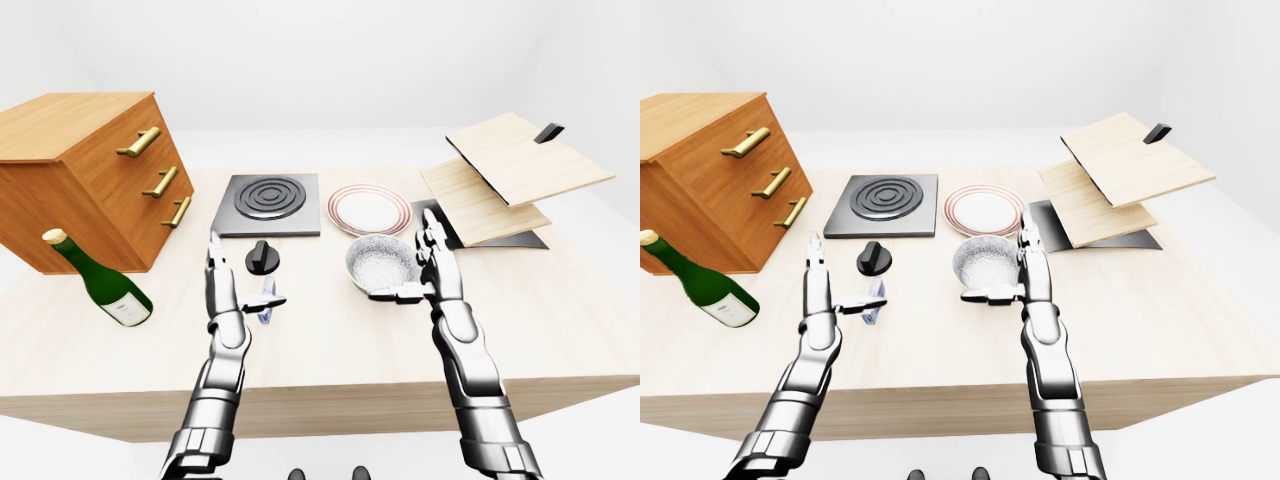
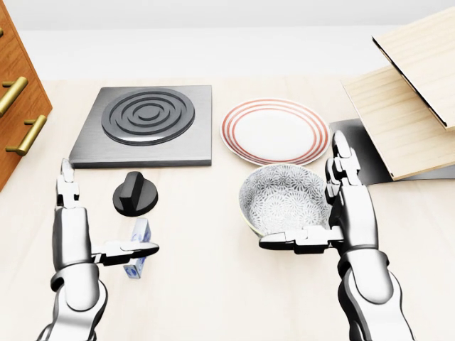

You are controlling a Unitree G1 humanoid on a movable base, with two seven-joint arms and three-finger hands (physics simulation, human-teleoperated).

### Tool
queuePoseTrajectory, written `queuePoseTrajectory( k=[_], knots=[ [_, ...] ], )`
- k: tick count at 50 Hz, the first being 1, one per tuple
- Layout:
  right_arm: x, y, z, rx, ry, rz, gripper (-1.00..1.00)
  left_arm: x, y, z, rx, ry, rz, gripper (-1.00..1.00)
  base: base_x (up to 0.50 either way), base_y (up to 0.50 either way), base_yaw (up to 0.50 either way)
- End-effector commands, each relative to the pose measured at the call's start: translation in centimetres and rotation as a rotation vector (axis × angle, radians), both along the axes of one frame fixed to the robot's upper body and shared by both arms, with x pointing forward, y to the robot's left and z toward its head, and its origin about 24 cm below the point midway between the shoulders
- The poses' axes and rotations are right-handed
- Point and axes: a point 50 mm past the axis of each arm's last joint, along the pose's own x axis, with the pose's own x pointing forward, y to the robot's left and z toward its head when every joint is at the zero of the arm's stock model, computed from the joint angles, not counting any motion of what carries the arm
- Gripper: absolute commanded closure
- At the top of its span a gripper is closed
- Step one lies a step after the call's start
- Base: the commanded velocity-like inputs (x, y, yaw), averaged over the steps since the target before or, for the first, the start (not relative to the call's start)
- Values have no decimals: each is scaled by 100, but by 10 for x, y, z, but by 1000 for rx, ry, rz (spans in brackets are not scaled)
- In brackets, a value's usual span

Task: Pick up the cream cheese and put it in the bowl.

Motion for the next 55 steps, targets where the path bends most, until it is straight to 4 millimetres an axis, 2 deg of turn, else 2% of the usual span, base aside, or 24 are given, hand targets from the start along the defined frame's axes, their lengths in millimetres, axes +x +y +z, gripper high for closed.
queuePoseTrajectory(
  k=[1, 16, 19, 21, 22, 26, 33, 44, 51, 52, 54, 55],
  knots=[
    [-1, -2, -13, 6, 53, -6, -100, -10, -6, -23, 114, 32, 39, -100, 0, 0, 0],
    [-1, -6, -26, 14, 110, -18, -100, -14, -17, -46, 213, 133, -12, -100, 0, 0, 0],
    [-1, -7, -32, -3, 134, -25, -100, -16, -18, -53, 219, 168, -19, -73, 0, 0, 0],
    [-1, -7, -33, 1, 141, -25, -100, -16, -17, -57, 221, 189, -21, -62, 0, 0, 0],
    [-1, -7, -34, 3, 143, -25, -100, -16, -18, -61, 228, 210, -27, -22, 0, 0, 0],
    [-1, -8, -34, 7, 144, -26, -100, -18, -19, -66, 234, 237, -34, -12, 0, 0, 0],
    [-2, -9, -36, 12, 149, -29, -100, -19, -20, -75, 248, 283, -46, -15, 0, 0, 0],
    [-2, -10, -38, 17, 160, -30, -100, -19, -20, -77, 254, 296, -51, -15, 0, 0, 0],
    [-3, -9, -43, 17, 176, -28, -100, -17, -20, -76, 256, 300, -50, 11, 0, 0, 0],
    [-3, -10, -44, 18, 177, -27, -100, -16, -20, -76, 258, 300, -51, 32, 0, 0, 0],
    [-2, -10, -45, 19, 178, -28, -100, -15, -20, -73, 260, 283, -52, 57, 0, 0, 0],
    [-2, -10, -45, 19, 178, -27, -100, -15, -20, -73, 260, 281, -52, 57, 0, 0, 0]
  ],
)
